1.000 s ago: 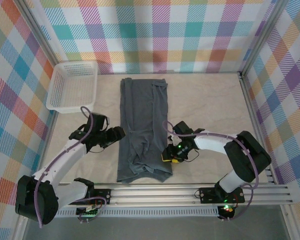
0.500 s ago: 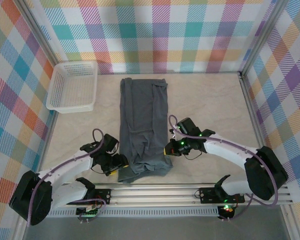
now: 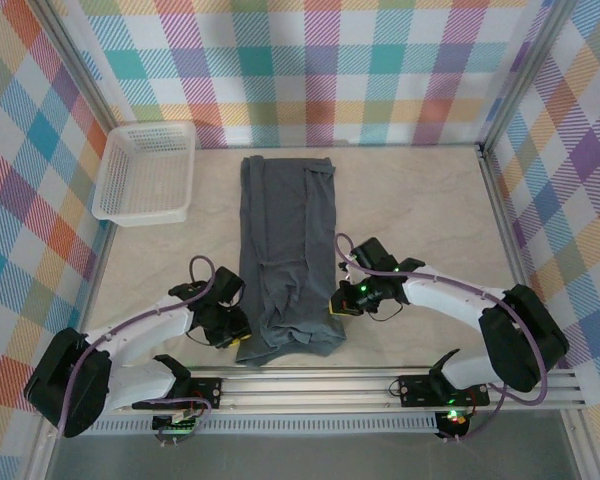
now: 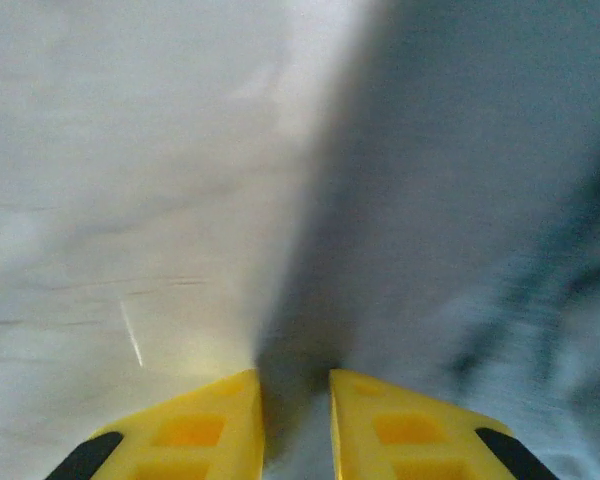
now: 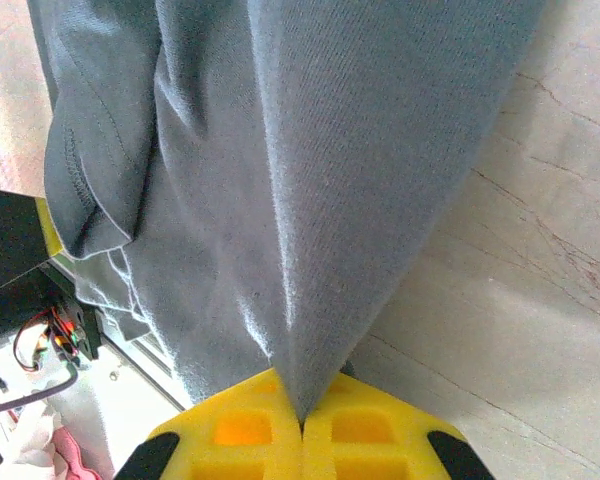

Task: Fold the inside-out t-shirt

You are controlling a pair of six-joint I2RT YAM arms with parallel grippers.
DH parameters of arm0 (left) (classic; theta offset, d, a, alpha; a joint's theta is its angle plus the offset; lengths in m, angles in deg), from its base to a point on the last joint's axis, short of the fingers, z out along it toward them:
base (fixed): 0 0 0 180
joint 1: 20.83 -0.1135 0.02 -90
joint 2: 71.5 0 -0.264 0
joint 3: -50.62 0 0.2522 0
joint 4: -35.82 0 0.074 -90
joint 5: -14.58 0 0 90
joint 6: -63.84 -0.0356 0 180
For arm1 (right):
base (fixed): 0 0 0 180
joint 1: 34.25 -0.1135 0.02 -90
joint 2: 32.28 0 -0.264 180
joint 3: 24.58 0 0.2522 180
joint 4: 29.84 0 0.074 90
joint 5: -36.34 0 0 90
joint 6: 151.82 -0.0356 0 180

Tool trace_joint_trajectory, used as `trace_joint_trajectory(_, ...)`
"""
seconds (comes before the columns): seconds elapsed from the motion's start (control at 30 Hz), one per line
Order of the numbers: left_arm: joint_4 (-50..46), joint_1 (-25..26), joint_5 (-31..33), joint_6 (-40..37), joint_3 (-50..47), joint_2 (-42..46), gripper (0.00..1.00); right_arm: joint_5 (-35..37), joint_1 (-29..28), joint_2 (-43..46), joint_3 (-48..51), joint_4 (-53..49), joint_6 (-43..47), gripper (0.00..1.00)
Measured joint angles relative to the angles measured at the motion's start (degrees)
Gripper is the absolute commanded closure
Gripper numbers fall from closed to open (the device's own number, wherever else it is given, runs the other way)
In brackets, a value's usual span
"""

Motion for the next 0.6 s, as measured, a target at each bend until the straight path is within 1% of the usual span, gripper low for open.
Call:
trace_joint_trajectory(0.07, 2.2, 0.3, -0.9, 0.5, -0.2, 1.1, 0.75, 0.0, 0.0, 0.0, 0.2, -0.1, 0.0, 1.0)
trace_joint_trajectory(0.13, 3.6, 0.3, -1.1, 0.9, -0.5, 2.2, 0.7, 0.0, 0.0, -0.2, 0.2, 0.0, 0.0, 1.0)
trace_joint_trajectory(0.2, 4.1, 0.3, -1.0, 1.0, -1.0, 2.6, 0.61, 0.0, 0.0, -0.4, 0.2, 0.0, 0.0, 1.0)
trace_joint_trajectory(0.23, 4.2, 0.3, -0.9, 1.2, -1.2, 2.6, 0.58, 0.0, 0.0, -0.6, 0.2, 0.0, 0.0, 1.0)
trace_joint_trajectory(0.3, 4.3, 0.3, -0.9, 1.7, -1.6, 2.6, 0.58, 0.0, 0.0, -0.8, 0.2, -0.1, 0.0, 1.0)
trace_joint_trajectory(0.33, 4.5, 0.3, -0.9, 1.8, -1.8, 2.6, 0.6, 0.0, 0.0, -0.8, 0.2, -0.1, 0.0, 1.0)
trace_joint_trajectory(0.4, 4.7, 0.3, -0.9, 2.2, -2.2, 2.6, 0.72, 0.1, 0.0, -0.8, 0.2, -0.2, 0.0, 1.0)
trace_joint_trajectory(0.43, 4.7, 0.3, -1.0, 2.3, -2.3, 2.6, 0.81, 0.2, 0.0, -0.8, 0.2, -0.3, 0.0, 1.0)
trace_joint_trajectory(0.47, 5.0, 0.3, -1.1, 2.2, -2.5, 2.5, 0.93, 0.5, 0.0, -0.9, 0.2, -0.3, 0.0, 1.0)
trace_joint_trajectory(0.5, 5.1, 0.3, -1.5, 2.1, -2.7, 2.3, 1.0, 0.5, 0.0, -1.0, 0.2, -0.4, 0.0, 1.0)
trace_joint_trajectory(0.6, 4.6, 0.5, -2.0, 1.1, -2.8, 2.1, 1.0, 1.1, 0.0, -0.9, 0.2, -1.1, -0.2, 1.0)
